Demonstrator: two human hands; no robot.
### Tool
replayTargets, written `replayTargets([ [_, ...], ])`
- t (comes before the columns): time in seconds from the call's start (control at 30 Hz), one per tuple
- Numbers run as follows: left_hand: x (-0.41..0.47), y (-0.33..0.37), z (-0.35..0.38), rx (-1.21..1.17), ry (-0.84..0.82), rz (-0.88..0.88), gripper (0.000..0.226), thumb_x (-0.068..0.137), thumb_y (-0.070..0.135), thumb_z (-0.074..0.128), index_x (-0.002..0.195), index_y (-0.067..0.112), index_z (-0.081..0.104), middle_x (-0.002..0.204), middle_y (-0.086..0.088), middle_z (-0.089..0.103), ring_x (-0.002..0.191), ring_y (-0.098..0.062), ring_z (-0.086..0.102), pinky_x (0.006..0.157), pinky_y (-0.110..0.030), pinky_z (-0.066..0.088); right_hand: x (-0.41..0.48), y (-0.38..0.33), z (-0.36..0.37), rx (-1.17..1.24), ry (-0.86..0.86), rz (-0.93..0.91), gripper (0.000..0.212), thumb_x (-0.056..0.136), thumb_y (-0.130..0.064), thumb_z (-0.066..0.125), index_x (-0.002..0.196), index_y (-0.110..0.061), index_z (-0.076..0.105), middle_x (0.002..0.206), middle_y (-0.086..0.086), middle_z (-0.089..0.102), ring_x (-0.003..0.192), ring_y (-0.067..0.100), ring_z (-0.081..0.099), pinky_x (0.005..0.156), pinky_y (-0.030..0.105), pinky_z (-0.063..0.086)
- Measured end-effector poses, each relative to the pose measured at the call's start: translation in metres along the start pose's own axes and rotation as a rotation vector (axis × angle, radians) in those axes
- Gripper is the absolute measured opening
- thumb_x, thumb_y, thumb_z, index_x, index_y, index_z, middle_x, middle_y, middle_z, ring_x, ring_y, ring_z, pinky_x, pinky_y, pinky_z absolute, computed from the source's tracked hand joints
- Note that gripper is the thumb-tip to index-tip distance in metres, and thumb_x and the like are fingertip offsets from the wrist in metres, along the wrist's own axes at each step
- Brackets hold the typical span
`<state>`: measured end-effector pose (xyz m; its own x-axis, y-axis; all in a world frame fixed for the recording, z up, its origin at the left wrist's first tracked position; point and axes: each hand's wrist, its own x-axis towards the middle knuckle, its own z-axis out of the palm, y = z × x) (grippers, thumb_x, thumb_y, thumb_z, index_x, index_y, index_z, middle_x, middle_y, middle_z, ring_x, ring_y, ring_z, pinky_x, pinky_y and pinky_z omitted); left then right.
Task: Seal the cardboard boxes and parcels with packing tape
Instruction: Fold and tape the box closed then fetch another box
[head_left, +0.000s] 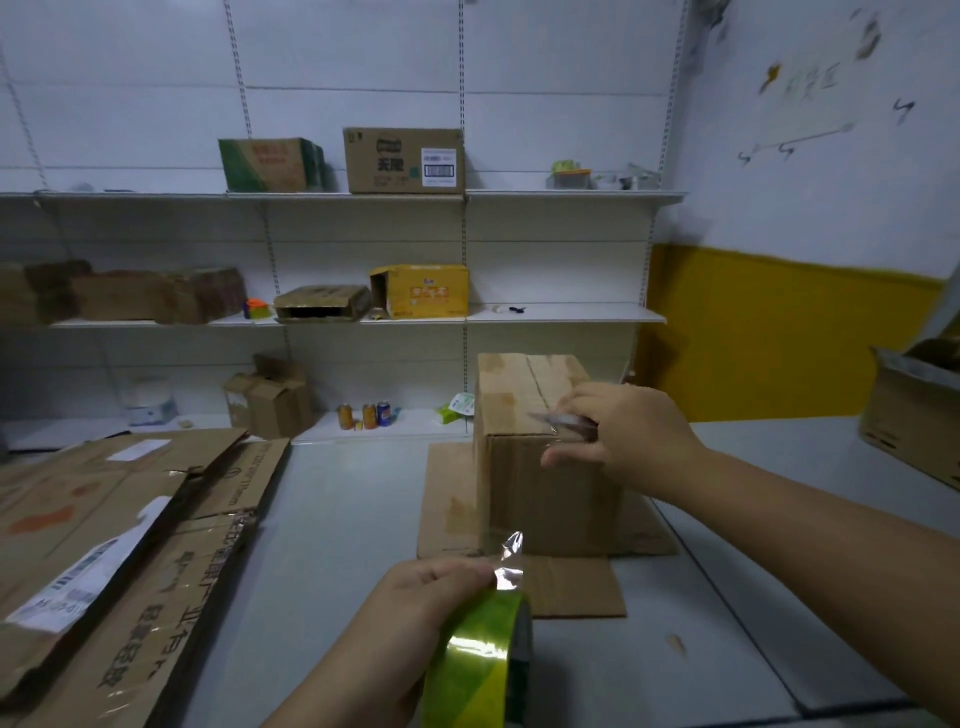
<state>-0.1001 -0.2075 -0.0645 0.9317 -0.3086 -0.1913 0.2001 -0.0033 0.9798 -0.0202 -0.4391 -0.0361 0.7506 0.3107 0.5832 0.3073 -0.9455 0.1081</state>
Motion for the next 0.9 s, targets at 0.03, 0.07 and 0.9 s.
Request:
replayTargets([
  [0.03, -0.001, 0.000, 0.000, 0.011, 0.008, 0.016, 0.019, 0.088, 0.007, 0.058, 0.079, 0.006, 0.075, 0.054, 0.003, 0.068, 0.044, -0.001, 0.061, 0.040, -0.009, 0.043, -0.003, 0.001, -0.006, 0.116, 0.034, 0.077, 0.087, 0.072, -0.087, 0.012, 0.098, -0.020, 0.062, 0.094, -0.004, 0.059, 0.077, 0.013, 0.055, 0.055, 0.023, 0.039],
  [0.07, -0.001, 0.000, -0.001, 0.023, 0.012, 0.037, 0.020, 0.088, 0.008, 0.059, 0.077, 0.008, 0.075, 0.053, 0.005, 0.068, 0.044, 0.000, 0.060, 0.041, -0.008, 0.042, -0.009, 0.003, -0.012, 0.261, 0.142, 0.170, 0.078, 0.078, -0.083, 0.013, 0.095, -0.021, 0.057, 0.089, -0.003, 0.057, 0.073, 0.013, 0.053, 0.054, 0.025, 0.038],
  [0.9, -0.002, -0.021, 0.062, -0.149, -0.042, 0.150, 0.027, 0.094, 0.022, 0.049, 0.094, 0.017, 0.076, 0.090, -0.011, 0.074, 0.082, -0.028, 0.071, 0.076, -0.042, 0.054, -0.097, -0.057, -0.011, 1.317, -0.416, 0.351, 0.049, 0.070, -0.054, 0.065, 0.114, -0.036, 0.059, 0.118, -0.009, 0.063, 0.110, 0.007, 0.060, 0.090, 0.026, 0.050],
])
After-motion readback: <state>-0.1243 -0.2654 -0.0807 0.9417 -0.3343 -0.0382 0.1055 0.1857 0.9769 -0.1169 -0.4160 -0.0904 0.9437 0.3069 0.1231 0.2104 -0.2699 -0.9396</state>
